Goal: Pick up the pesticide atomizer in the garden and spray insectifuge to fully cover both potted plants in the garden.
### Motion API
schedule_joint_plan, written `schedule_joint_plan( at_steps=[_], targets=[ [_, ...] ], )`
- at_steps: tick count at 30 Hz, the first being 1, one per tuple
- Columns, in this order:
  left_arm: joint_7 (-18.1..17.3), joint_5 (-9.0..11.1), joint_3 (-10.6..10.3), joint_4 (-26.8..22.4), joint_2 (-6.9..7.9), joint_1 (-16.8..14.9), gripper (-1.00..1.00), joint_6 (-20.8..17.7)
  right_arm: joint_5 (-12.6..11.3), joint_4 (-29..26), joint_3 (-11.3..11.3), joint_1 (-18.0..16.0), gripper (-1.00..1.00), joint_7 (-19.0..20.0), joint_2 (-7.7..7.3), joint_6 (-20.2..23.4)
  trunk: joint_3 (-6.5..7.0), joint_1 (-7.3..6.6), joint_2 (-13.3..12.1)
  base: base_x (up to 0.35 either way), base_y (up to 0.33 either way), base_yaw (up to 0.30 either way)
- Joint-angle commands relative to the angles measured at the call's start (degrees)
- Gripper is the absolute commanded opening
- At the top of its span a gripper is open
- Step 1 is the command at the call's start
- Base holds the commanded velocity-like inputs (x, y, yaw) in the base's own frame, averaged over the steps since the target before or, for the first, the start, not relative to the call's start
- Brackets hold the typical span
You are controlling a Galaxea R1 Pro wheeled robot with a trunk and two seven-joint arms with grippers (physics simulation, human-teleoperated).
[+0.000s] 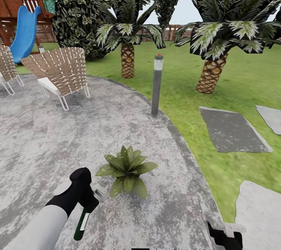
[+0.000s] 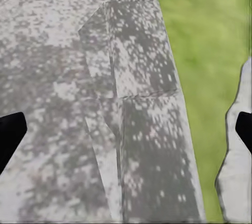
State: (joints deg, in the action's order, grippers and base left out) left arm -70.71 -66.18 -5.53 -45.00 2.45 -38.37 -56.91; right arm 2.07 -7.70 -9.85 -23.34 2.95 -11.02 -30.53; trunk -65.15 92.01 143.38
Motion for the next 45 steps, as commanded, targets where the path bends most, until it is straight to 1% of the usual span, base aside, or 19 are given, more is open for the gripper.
schedule_joint_plan(
  at_steps=[1, 6, 10, 16, 21, 27, 34, 39, 45],
  targets=[
    [-0.6, -0.5, -0.2, -0.1, 0.01, -0.1, -1.00, -0.4, 0.2, 0.1, -0.5, 0.0, 1.00, 0.3, -0.01, -0.2, -0.05, -0.03, 0.0, -0.202, -0.206, 0.000],
    [-0.6, -0.5, 0.0, -0.1, 0.35, -0.5, -1.00, -0.5, 0.2, 0.1, -0.5, 0.0, 1.00, 0.3, -0.05, -0.2, -0.05, -0.03, 0.0, -0.239, -0.134, 0.000],
    [-0.5, -0.6, 0.0, -0.2, 0.45, -0.6, -1.00, -0.5, 0.2, 0.1, -0.5, 0.0, 1.00, 0.3, -0.05, -0.1, -0.05, -0.03, 0.0, -0.054, -0.017, 0.027],
    [-0.5, -1.3, 0.1, -0.3, 0.47, -0.6, -1.00, -0.5, 0.2, 0.1, -0.5, 0.0, 1.00, 0.3, -0.05, -0.1, -0.05, -0.03, 0.0, -0.004, -0.001, 0.230],
    [-0.5, -2.7, 0.0, -1.0, -0.61, -2.7, -1.00, -0.7, 0.2, 0.1, -0.5, 0.0, 1.00, 0.3, -0.08, -0.2, -0.05, -0.03, 0.0, 0.000, 0.000, 0.119],
    [-0.4, -2.9, 0.0, -1.1, -0.73, -3.1, -1.00, -0.6, 0.2, 0.0, -0.5, 0.0, 1.00, 0.4, -0.14, -0.2, -0.05, -0.03, 0.0, 0.002, 0.000, 0.006],
    [-0.4, -2.9, -0.2, -1.1, -0.71, -3.0, -1.00, -0.4, 0.2, 0.0, -0.5, 0.0, 1.00, 0.4, -0.14, -0.2, -0.05, -0.03, 0.0, 0.262, 0.000, 0.000],
    [-0.4, -2.9, -0.2, -4.2, -0.70, -2.7, -1.00, -0.3, 0.2, 0.0, -0.5, 0.0, 1.00, 0.4, -0.14, -0.2, -0.05, -0.03, 0.0, 0.333, 0.000, 0.000],
    [-0.5, -2.9, -0.3, -5.1, -0.61, -2.8, -1.00, -0.3, 0.2, 0.0, -0.5, 0.0, 1.00, 0.4, -0.14, -0.2, -0.05, -0.03, 0.0, 0.087, 0.000, 0.000]
  ],
)
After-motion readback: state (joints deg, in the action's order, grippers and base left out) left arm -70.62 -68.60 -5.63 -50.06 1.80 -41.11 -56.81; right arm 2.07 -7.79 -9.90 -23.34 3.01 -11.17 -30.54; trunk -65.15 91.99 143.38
